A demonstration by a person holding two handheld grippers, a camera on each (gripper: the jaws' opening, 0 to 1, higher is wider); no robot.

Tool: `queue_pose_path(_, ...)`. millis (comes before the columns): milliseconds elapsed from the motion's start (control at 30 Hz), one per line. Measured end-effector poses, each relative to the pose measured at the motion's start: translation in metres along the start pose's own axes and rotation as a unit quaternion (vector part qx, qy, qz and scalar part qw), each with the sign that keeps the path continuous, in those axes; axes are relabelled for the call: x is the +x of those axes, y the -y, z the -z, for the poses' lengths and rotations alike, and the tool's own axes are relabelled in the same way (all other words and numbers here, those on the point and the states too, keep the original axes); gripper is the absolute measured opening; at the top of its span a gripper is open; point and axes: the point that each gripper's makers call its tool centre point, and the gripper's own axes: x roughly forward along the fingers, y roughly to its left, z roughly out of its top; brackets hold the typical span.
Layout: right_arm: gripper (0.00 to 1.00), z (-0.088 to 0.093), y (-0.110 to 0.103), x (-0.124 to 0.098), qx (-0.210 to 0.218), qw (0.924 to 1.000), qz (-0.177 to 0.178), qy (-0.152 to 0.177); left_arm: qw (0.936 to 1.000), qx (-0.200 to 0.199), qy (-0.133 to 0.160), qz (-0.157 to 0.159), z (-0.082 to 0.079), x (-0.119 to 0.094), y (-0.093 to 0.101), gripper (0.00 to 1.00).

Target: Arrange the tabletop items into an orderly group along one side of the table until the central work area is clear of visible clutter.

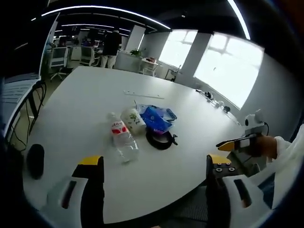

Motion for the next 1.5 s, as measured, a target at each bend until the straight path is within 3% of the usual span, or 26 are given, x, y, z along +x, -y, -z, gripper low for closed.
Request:
queue_pose_path(267, 0.59, -0.005, -0.016, 0.001, -0.004, 0.9999, 0.009, 0.012, 0.9999, 0.007, -0.003, 0.012, 0.003, -0.004, -0.006, 0.89)
queue_pose_path(500, 0.59, -0.024, -0.028, 0.002, -0.021, 0.9994, 0.001, 0.028, 0.9992, 0.038, 0.002, 0.009, 0.010, -0.004, -0.008, 0.91)
queue_pose_path(700, 0.58, -0.044, -0.032, 0.012, -0.035, 0.9990, -0.013, 0.023, 0.9977, 0.038, 0.048, -0.029, 0.009, -0.003, -0.009, 0.93)
queue_pose_path(867, 0.58, -0.059, -0.037, 0.028, -0.046, 0.9985, -0.027, 0.015, 0.9957, 0.041, 0.078, -0.029, 0.010, -0.002, -0.006, 1.00)
queue_pose_path(1033, 0.57, -0.076, -0.049, 0.035, -0.083, 0.9953, -0.049, 0.011, 0.9940, 0.039, 0.097, -0.032, 0.009, -0.001, -0.006, 1.00)
queue_pose_path(1133, 0.57, -0.082, -0.051, 0.039, -0.099, 0.9933, -0.060, 0.003, 0.9906, 0.046, 0.125, -0.032, 0.004, -0.007, -0.002, 1.00)
queue_pose_path(1367, 0.56, -0.099, -0.057, 0.051, -0.143, 0.9865, -0.079, -0.014, 0.9881, 0.039, 0.142, -0.046, 0.010, -0.012, 0.000, 1.00)
queue_pose_path(1500, 0.54, -0.108, -0.069, 0.062, -0.160, 0.9821, -0.098, -0.022, 0.9857, 0.088, 0.127, -0.066, 0.017, -0.010, 0.002, 1.00)
